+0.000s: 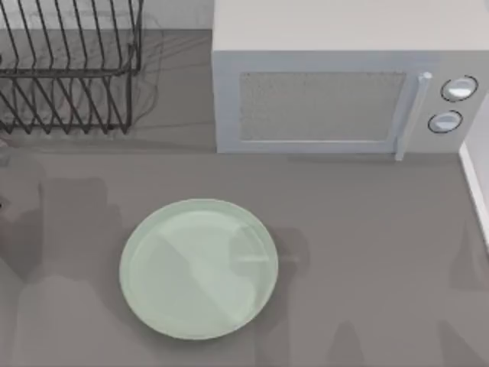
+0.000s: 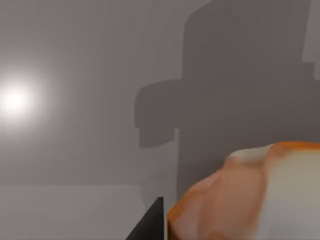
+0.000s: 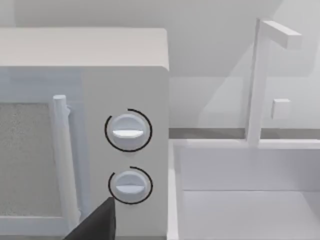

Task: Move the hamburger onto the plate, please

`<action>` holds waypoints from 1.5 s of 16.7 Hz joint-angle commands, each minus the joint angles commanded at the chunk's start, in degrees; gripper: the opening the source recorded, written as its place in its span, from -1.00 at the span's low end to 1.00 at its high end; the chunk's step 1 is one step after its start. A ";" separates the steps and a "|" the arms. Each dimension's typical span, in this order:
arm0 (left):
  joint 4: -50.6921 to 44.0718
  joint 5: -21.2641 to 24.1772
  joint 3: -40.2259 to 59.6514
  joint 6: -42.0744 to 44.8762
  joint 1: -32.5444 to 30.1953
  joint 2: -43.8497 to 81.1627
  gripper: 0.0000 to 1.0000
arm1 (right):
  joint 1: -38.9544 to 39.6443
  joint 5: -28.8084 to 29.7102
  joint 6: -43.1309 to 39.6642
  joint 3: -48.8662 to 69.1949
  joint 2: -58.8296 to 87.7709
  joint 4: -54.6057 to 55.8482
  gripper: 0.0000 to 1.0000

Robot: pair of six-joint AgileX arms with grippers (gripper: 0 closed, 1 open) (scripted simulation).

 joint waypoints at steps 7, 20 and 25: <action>-17.14 -0.02 9.93 -0.19 -0.09 -4.38 -1.00 | 0.00 0.00 0.00 0.00 0.00 0.00 1.00; -18.40 -0.34 11.92 -0.68 -13.10 -4.74 -1.00 | 0.00 0.00 0.00 0.00 0.00 0.00 1.00; -17.40 -0.53 10.93 -2.19 -36.49 -3.61 -1.00 | 0.00 0.00 0.00 0.00 0.00 0.00 1.00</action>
